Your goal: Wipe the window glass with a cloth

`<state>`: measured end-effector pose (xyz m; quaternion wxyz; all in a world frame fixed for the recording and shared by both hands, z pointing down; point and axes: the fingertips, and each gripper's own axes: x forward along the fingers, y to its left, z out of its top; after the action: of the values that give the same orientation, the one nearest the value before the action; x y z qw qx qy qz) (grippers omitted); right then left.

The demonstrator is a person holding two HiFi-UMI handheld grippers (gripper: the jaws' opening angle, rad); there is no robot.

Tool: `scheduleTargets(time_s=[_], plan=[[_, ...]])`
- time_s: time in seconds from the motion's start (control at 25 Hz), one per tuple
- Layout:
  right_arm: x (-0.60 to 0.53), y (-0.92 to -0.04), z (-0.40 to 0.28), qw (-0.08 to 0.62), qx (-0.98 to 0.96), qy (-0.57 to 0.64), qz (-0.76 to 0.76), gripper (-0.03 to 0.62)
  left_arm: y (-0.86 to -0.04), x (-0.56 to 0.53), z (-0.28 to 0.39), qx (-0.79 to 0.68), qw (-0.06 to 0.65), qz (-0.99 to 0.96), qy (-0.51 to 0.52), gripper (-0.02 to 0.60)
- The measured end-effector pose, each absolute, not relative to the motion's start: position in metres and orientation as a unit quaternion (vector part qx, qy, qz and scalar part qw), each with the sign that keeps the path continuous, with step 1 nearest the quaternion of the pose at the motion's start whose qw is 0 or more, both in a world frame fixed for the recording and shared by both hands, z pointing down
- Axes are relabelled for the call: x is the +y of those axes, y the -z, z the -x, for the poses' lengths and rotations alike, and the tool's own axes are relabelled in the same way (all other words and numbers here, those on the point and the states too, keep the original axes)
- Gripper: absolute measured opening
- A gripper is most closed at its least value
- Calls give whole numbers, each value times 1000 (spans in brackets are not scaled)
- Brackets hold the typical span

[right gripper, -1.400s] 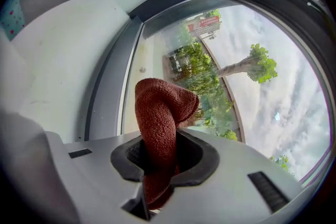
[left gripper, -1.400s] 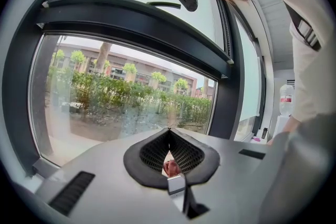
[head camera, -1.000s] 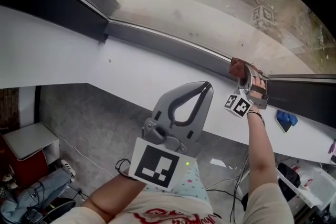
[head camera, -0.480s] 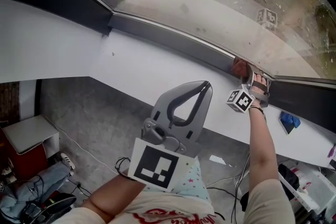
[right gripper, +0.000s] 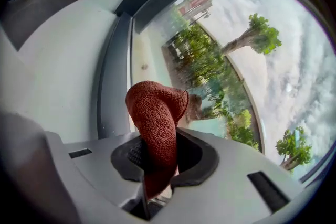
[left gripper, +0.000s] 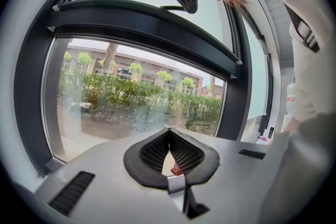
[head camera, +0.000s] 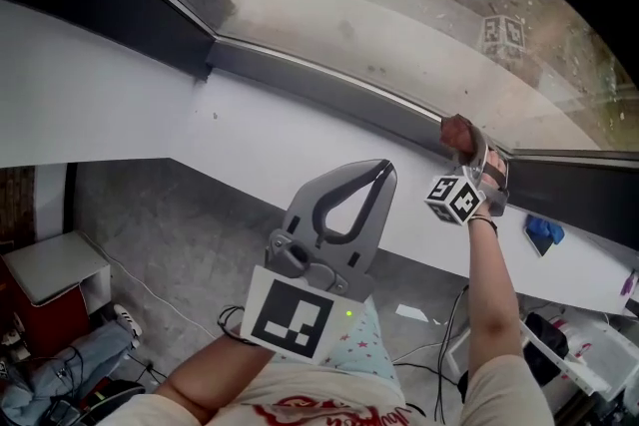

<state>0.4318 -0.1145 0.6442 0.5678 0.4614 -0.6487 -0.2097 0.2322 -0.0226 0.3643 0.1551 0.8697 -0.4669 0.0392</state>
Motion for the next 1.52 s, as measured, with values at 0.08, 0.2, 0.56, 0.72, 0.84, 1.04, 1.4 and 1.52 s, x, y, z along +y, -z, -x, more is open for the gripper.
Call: scheduleTargets(time_s=[0.08,0.2,0.56,0.72,0.84,1.04,1.4,1.52], plan=[[-110,-582,-410,520,-659,248,-484,89,-354,-22,-233,-462,155,-873,-26,21],[-106,-459,-384,451,-652,315,-522,89,-334,-18,-240,-437,131,-890,-26,21],[-126,-244,-334,353,-570,445,-594,89,-292,-17,-230,-418,98,-903,3,21],[-131,-243,-336,366,-544,472,-590,89,-292,-12,-223,-398,71,-914,-32,21],[-134,-249,-335,366,-533,482,-591,89,-292,-12,-217,-398,70,-914,-32,21],[-137,-282,-331,374,-537,484,-581,87,-295,-13,-215,-398,72,-914,-31,21],[-138,-361,-323,404,-570,458,-550,87,-310,-16,-211,-404,85,-910,-44,21],[-138,-388,-325,417,-580,452,-534,87,-311,-16,-216,-405,90,-909,-45,21]])
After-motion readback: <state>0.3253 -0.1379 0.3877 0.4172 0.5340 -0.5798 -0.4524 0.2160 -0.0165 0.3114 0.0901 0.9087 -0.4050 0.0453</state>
